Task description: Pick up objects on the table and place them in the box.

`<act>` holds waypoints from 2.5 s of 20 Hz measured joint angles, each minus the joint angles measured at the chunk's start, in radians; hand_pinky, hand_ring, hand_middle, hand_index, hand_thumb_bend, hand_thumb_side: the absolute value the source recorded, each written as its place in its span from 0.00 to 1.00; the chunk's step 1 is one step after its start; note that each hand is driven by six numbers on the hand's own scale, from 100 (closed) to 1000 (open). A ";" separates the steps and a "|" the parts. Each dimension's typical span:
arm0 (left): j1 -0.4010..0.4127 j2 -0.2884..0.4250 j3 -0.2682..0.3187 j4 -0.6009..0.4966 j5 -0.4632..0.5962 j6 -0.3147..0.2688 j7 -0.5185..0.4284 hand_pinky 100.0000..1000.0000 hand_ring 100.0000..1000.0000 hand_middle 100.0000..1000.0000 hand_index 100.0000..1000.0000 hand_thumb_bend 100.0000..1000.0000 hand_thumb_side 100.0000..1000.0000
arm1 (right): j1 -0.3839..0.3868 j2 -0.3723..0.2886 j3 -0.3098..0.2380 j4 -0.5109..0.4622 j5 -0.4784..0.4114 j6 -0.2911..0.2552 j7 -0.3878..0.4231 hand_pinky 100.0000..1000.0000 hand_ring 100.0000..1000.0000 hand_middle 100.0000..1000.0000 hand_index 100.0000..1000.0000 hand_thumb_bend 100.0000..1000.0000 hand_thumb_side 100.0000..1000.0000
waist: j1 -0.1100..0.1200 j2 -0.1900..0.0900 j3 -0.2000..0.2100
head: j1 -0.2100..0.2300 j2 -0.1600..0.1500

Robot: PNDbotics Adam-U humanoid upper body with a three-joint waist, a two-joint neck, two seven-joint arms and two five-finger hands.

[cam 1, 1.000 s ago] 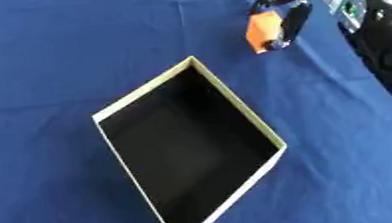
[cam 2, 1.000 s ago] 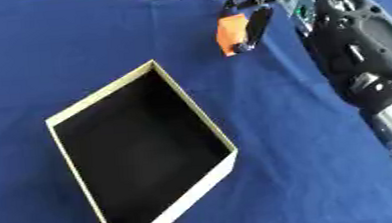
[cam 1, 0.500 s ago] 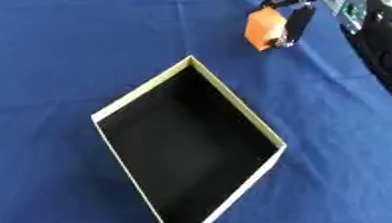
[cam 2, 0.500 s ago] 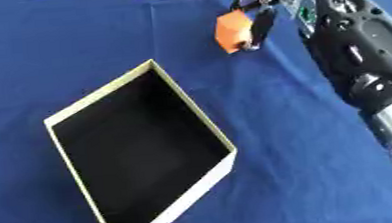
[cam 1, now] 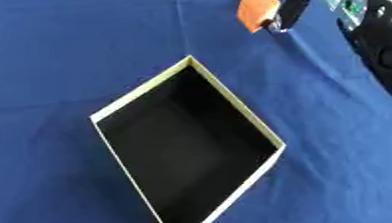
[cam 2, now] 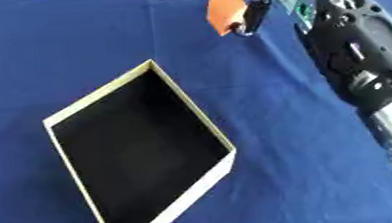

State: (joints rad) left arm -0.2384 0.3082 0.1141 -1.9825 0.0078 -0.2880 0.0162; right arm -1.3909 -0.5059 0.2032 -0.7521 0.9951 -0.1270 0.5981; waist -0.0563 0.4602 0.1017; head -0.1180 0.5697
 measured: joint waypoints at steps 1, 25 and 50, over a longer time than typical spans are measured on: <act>0.000 0.000 0.000 0.000 0.000 0.002 -0.002 0.26 0.41 0.44 0.63 0.00 0.70 | 0.000 0.000 0.000 -0.004 -0.004 0.009 -0.006 0.74 0.70 0.20 0.30 0.00 0.00 | 0.000 -0.002 -0.001 | 0.000 0.000; -0.009 0.001 0.000 0.000 0.041 0.023 -0.012 0.27 0.42 0.45 0.63 0.00 0.69 | 0.086 -0.013 0.242 -0.406 -0.283 -0.067 0.159 0.66 0.66 0.23 0.33 0.00 0.00 | 0.009 -0.133 -0.091 | 0.049 0.100; -0.015 0.001 -0.015 0.000 0.060 0.029 -0.029 0.27 0.42 0.45 0.63 0.00 0.70 | 0.204 -0.097 0.433 -0.885 -0.563 0.307 0.246 0.63 0.65 0.24 0.34 0.00 0.00 | 0.011 -0.140 -0.074 | 0.040 0.115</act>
State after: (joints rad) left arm -0.2538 0.3091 0.0994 -1.9825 0.0682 -0.2586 -0.0128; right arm -1.1869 -0.6025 0.6363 -1.6371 0.4322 0.1799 0.8441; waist -0.0452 0.3205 0.0278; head -0.0783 0.6848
